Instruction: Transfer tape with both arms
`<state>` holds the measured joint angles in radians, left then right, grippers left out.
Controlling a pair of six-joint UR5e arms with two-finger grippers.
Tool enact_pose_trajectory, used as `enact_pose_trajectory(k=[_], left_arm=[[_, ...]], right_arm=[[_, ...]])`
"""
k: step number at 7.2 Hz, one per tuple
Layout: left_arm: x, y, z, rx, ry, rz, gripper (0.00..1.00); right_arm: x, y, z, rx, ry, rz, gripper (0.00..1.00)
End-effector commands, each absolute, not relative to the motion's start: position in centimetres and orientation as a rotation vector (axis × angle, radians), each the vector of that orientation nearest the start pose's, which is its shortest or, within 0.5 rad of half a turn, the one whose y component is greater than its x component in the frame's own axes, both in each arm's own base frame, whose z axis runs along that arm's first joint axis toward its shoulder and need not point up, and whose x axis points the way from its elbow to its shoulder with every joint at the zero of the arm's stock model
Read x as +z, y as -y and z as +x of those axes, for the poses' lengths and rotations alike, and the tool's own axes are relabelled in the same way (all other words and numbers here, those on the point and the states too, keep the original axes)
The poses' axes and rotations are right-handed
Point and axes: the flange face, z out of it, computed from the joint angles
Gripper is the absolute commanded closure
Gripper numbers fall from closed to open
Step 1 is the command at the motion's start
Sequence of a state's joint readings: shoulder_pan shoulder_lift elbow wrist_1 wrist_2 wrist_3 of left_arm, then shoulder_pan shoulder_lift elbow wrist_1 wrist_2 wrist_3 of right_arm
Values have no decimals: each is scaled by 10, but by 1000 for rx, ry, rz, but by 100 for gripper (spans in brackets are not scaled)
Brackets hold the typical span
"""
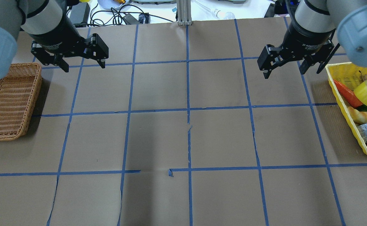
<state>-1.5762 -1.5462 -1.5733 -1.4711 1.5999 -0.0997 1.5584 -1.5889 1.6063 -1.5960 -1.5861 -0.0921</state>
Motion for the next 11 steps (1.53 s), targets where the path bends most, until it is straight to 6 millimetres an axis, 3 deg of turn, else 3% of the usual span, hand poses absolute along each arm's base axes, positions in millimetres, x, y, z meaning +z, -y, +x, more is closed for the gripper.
enact_pose_trajectory(k=[1, 11], left_arm=[[509, 492, -133, -191, -3110, -148, 0], [510, 492, -134, -193, -3110, -146, 0]], right_arm=[[477, 486, 125, 13, -3151, -123, 0], [486, 485, 127, -14, -3146, -128, 0]])
